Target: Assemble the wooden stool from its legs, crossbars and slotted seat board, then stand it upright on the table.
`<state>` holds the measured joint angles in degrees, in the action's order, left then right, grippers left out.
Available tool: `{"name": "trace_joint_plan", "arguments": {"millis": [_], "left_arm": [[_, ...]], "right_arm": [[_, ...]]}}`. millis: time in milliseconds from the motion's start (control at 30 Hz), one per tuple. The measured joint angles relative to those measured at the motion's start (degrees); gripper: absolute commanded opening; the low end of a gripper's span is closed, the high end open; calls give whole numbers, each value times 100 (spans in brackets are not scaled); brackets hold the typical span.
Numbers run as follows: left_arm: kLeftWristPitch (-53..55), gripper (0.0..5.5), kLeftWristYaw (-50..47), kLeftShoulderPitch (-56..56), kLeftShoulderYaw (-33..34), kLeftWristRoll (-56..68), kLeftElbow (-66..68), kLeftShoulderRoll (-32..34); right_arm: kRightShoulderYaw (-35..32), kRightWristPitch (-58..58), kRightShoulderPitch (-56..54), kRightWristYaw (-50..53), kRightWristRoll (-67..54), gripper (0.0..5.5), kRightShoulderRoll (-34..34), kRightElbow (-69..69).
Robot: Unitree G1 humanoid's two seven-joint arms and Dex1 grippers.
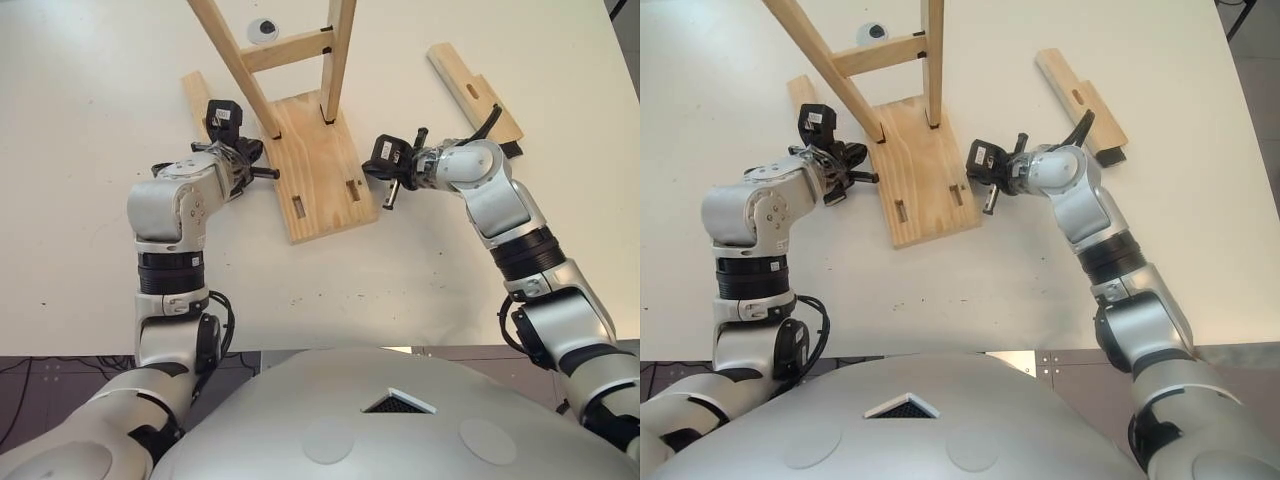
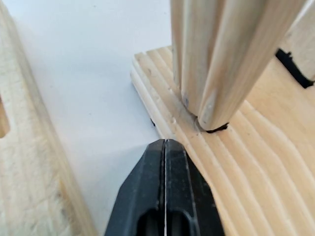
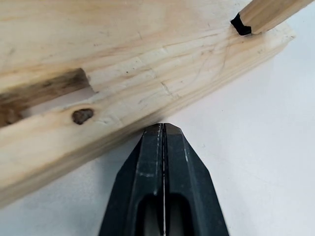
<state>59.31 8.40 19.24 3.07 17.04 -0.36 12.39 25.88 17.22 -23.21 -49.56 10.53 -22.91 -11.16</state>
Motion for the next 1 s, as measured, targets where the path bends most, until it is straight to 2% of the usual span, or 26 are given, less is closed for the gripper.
{"name": "trace_joint_plan", "arguments": {"millis": [133, 233, 400, 533, 667, 700, 800, 867, 1000], "left_arm": [[-495, 0, 41, 685, -66, -104, 839, -351], [-608, 0, 112, 861, -204, -83, 999, -639], [-426, 0, 110, 451, -157, -201, 435, -223], [-124, 0, 26, 316, 199, -198, -378, 120], [304, 0, 260, 259, 137, -287, -812, 836], [350, 0, 337, 177, 91, -282, -857, 881], [554, 0, 668, -405, -287, -112, -916, 846], [546, 0, 684, -564, -409, -83, -907, 692], [588, 0, 592, -706, -629, -129, -1159, 514]], "right_arm": [[-4, 169, 42, -5, -37, 2, 4, 162], [-66, 156, -7, 274, -41, 2, 233, -49], [-363, 196, -148, 710, 7, 2, 206, -439], [-435, 168, -170, 875, 66, 2, 194, -531], [-632, 170, -174, 1175, 110, 2, 194, -469], [-741, 168, -194, 1317, 113, 2, 196, -468], [-1752, 158, -761, 2285, 12, 2, 132, -512], [-2127, 92, -1237, 2437, -80, 2, -174, -777], [-1885, -476, -1317, 2083, 133, 2, -622, -1941]]}}
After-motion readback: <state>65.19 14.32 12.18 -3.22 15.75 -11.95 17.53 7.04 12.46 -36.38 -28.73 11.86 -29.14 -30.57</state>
